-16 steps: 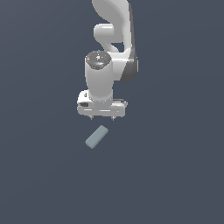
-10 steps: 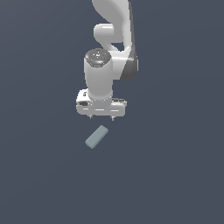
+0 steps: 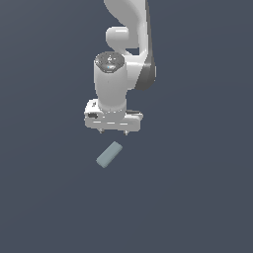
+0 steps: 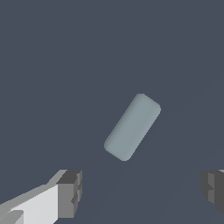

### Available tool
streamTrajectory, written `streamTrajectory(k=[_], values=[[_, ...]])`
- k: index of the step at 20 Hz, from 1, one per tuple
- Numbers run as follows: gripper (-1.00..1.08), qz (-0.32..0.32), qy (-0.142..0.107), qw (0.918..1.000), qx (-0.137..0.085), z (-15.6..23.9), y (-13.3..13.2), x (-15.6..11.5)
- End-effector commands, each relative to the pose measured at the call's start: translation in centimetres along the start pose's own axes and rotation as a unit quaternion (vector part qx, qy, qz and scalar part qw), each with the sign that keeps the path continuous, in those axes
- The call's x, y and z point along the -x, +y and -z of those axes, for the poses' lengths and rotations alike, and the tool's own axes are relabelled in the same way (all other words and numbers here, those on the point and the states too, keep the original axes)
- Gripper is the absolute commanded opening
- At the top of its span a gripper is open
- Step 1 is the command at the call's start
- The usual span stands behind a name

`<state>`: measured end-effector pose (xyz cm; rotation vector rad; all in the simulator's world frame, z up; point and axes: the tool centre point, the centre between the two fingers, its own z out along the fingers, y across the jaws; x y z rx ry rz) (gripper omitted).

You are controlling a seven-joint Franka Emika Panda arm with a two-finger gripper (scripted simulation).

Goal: Pick up the object and move it to a goal position.

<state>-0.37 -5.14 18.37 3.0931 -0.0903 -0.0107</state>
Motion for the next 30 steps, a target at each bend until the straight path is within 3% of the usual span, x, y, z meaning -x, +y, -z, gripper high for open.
streamTrajectory(k=[1, 10, 20, 25, 30], values=[[1.0, -0.01, 0.0, 1.0, -0.001, -0.4, 0.1, -0.1], [1.0, -0.097, -0.001, 0.9952, -0.012, -4.0, 0.7, -0.8], [1.0, -0.238, -0.004, 0.9711, -0.022, -9.9, 2.0, -1.4], [1.0, -0.277, -0.004, 0.9606, -0.023, -11.6, 2.5, -1.4], [1.0, -0.293, -0.004, 0.9558, -0.023, -12.3, 2.7, -1.4]])
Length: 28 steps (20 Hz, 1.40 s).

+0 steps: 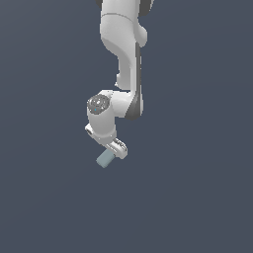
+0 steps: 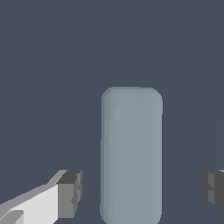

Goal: Pick up the object and move it to a goal position.

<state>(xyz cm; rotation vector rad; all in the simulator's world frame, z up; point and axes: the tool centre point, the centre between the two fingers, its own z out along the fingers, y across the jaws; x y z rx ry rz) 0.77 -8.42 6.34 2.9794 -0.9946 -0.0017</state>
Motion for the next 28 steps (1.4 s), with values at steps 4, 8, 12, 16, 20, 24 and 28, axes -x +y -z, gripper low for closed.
streamTrajectory(k=[4, 8, 12, 16, 20, 24, 28], values=[[1.0, -0.002, 0.0, 1.0, 0.0, -0.2, 0.0, 0.0], [1.0, -0.003, 0.0, 1.0, 0.0, -1.3, 0.1, 0.0], [1.0, -0.004, 0.0, 1.0, 0.0, -3.3, 0.1, 0.1], [1.0, -0.005, 0.0, 1.0, 0.0, -4.8, 0.1, 0.0], [1.0, -0.005, 0.0, 1.0, 0.0, -5.2, 0.0, 0.0], [-1.0, -0.005, 0.0, 1.0, 0.0, -5.2, 0.0, 0.0], [-1.0, -0.005, 0.0, 1.0, 0.0, -5.2, 0.0, 0.0]])
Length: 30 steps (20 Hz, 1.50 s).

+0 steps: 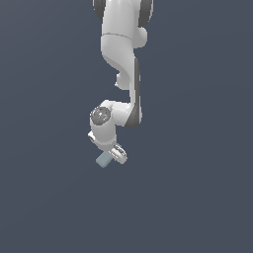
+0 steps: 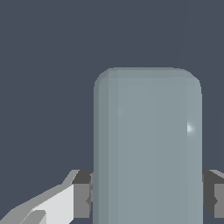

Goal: Pick up the object and move it to a goal position.

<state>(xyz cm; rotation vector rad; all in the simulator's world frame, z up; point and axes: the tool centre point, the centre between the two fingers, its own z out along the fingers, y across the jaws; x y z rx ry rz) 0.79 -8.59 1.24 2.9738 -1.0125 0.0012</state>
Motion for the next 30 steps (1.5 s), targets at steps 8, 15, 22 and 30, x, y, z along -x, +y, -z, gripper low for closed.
streamTrajectory(k=[8, 15, 22, 30], values=[[-1.0, 0.001, 0.0, 1.0, 0.0, 0.6, -0.1, 0.2], [-1.0, 0.001, 0.0, 1.0, -0.001, 3.5, 0.3, 0.8], [-1.0, 0.001, -0.001, 1.0, -0.001, 8.9, 1.0, 1.9], [-1.0, 0.0, -0.001, 1.0, -0.001, 17.3, 2.1, 3.4]])
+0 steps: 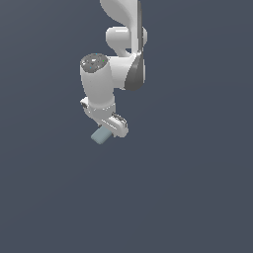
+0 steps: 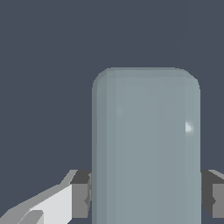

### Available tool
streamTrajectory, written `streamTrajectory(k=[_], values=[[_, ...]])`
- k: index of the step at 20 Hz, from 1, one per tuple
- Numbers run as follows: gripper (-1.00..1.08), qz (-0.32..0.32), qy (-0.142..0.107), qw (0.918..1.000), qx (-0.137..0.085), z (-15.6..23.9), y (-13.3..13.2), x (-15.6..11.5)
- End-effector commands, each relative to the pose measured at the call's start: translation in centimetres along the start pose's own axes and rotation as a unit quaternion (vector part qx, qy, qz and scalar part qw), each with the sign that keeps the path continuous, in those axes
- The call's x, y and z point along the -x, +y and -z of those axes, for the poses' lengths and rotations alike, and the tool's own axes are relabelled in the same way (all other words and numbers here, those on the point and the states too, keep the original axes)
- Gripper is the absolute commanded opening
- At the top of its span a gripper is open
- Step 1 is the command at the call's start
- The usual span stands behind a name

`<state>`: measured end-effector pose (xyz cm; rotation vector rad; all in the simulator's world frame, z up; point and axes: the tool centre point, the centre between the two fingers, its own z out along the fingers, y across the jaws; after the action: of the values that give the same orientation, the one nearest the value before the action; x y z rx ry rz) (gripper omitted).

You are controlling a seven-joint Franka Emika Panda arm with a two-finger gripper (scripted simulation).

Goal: Pick up the object and move it to a goal position.

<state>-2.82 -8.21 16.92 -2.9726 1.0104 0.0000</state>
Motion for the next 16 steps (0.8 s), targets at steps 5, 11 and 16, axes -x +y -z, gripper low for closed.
streamTrajectory(k=[5, 11, 16], values=[[-1.0, 0.0, 0.0, 1.0, 0.001, 6.4, 0.8, 1.1], [-1.0, 0.0, 0.001, 1.0, 0.001, 10.6, 1.2, 1.8], [-1.0, 0.0, 0.001, 1.0, 0.001, 12.5, 1.4, 2.0]])
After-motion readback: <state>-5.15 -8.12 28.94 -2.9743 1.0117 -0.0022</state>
